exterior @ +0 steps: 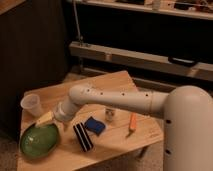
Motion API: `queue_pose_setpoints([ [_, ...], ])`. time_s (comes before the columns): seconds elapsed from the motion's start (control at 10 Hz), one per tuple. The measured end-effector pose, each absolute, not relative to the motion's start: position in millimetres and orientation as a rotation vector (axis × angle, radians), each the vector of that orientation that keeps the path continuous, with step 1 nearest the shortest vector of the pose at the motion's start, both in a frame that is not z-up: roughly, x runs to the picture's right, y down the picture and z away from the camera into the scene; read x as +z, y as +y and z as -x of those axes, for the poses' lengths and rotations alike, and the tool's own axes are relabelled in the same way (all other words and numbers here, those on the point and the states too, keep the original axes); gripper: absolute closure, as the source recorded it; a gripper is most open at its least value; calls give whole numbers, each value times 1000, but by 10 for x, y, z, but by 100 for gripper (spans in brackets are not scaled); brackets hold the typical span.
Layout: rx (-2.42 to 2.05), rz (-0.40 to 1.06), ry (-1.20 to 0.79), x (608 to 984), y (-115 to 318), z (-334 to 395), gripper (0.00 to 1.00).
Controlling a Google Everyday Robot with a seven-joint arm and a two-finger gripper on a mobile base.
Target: Push the eraser across the table
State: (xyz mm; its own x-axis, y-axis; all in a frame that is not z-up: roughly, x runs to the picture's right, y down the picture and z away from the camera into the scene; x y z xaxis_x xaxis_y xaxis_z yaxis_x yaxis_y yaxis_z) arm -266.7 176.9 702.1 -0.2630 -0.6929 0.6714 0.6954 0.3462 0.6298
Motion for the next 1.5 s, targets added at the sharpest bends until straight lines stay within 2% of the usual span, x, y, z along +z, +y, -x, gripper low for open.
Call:
queue_pose_setpoints([
  [0.9, -1335, 8, -1268, 7006, 1748, 2666, 20],
  [1.2, -1389, 29, -1173, 6781, 1515, 2469, 20],
  [1.3, -1409, 29, -1138, 6571, 1403, 2333, 23],
  [1.5, -1435, 33, -1088, 6147, 1315, 2023, 40],
])
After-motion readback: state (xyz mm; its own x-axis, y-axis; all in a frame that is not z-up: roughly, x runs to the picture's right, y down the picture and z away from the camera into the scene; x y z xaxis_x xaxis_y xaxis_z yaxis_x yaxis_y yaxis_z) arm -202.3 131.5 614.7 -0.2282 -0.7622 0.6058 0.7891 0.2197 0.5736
